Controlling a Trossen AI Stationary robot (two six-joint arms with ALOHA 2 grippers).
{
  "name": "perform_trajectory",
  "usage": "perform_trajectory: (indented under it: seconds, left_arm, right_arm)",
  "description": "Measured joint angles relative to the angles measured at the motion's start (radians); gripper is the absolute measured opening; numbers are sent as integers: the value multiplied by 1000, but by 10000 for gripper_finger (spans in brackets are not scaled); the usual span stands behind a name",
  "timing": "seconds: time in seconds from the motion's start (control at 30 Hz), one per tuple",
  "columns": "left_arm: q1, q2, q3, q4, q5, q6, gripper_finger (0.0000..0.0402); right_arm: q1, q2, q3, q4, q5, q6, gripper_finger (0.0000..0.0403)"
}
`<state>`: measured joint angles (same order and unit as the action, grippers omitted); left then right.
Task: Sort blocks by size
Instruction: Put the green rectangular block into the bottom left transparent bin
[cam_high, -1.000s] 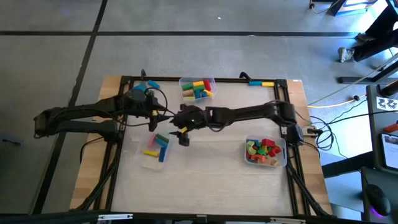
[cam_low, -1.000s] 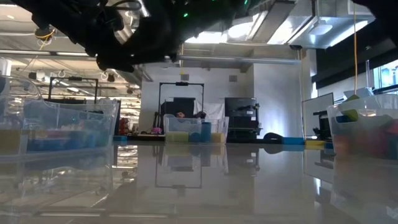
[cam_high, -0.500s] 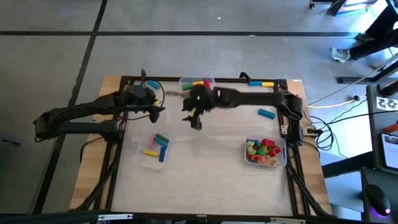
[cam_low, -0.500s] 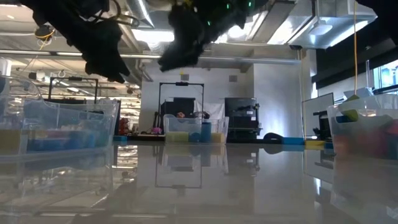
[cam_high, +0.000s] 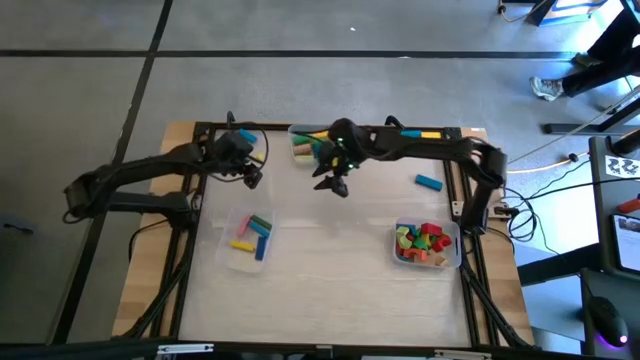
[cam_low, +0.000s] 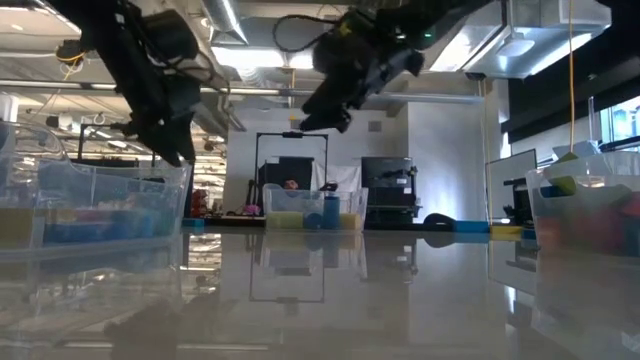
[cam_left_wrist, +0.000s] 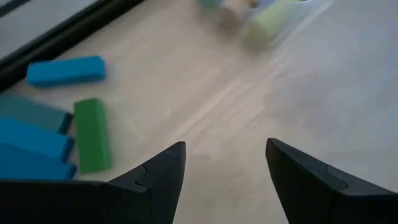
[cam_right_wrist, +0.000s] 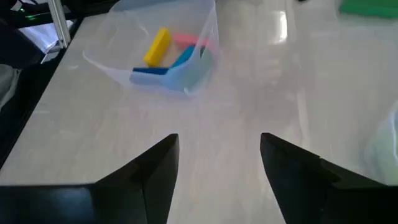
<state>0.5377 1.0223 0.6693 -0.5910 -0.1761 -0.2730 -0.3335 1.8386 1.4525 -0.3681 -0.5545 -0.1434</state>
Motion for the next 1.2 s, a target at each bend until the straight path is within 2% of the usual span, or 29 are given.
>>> perform_trajectory:
  seconds: [0.27,0.47,0.6,0.8,1.2]
  left_arm:
    - [77,26,0,-37,-1,-49,218]
    - [118,32,0,-40,-8,-95,218]
    - [144,71,0,14,-16,-113,218]
    - [205,209,0,72,-62,-130,218]
    - [292,444,0,216,-132,-27,218]
  right_arm:
    - [-7,-216,-352,327,39,61,225]
    - [-7,-295,-515,484,57,71,225]
    - [-7,-297,-546,528,48,65,225]
    - [-6,-292,-547,517,30,19,225]
    - [-6,-292,-547,510,27,4,225]
